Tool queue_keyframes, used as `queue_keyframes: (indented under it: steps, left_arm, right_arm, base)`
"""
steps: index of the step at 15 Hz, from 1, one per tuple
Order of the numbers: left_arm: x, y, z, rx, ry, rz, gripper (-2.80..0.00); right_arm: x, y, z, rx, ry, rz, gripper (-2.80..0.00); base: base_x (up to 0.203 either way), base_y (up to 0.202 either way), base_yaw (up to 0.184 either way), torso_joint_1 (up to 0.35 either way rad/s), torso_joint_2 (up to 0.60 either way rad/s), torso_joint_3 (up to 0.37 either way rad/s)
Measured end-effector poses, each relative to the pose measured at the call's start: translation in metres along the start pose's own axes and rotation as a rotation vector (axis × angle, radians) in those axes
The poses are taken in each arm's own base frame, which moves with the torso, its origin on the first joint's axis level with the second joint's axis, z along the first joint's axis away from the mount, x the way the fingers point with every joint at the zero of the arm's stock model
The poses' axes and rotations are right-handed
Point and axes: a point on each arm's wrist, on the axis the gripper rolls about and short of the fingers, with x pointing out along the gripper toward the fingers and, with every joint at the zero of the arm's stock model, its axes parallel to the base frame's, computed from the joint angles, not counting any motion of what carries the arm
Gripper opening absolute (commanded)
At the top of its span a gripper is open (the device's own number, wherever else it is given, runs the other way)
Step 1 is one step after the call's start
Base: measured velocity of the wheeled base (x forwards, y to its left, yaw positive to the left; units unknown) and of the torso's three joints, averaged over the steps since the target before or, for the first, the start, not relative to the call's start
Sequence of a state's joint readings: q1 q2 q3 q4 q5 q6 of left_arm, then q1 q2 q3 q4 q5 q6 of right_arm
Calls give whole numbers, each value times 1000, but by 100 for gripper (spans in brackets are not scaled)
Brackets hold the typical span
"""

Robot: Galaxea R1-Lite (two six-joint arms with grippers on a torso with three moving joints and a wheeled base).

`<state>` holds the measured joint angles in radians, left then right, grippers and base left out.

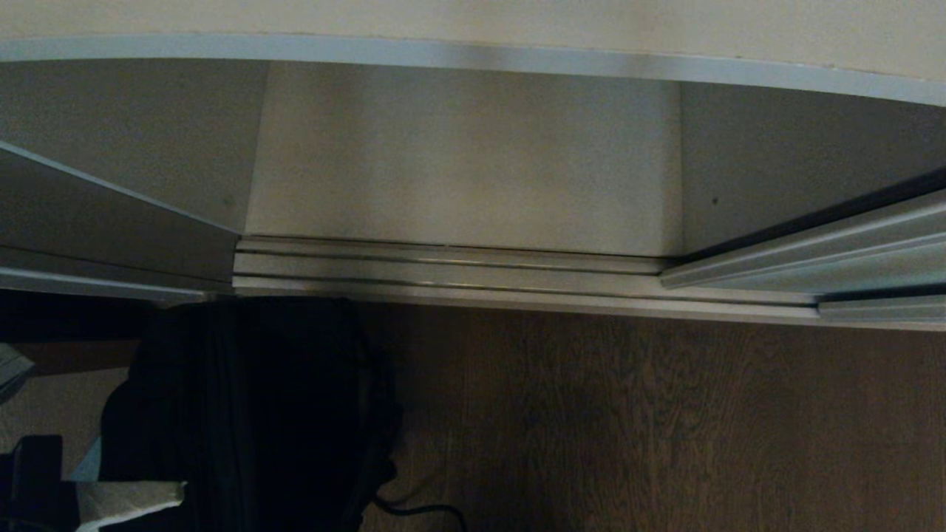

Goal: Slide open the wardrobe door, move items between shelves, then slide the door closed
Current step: Place the bag on the lower shelf

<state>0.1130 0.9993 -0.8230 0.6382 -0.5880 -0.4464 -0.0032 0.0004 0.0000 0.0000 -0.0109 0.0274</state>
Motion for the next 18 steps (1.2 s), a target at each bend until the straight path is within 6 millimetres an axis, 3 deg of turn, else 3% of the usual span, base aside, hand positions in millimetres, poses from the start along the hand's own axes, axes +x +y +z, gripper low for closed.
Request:
queue_keyframes:
  steps: [7, 18]
  left_arm:
    - [18, -6, 38, -69, 66, -44, -280]
    - [53, -25, 123, -109, 6, -93, -280]
  right_arm:
    - [0, 0, 0, 0, 0, 0, -280]
    - [0, 0, 0, 0, 0, 0, -280]
  base:
    - [0, 0, 0, 0, 0, 0]
    - [0, 0, 0, 0, 0, 0]
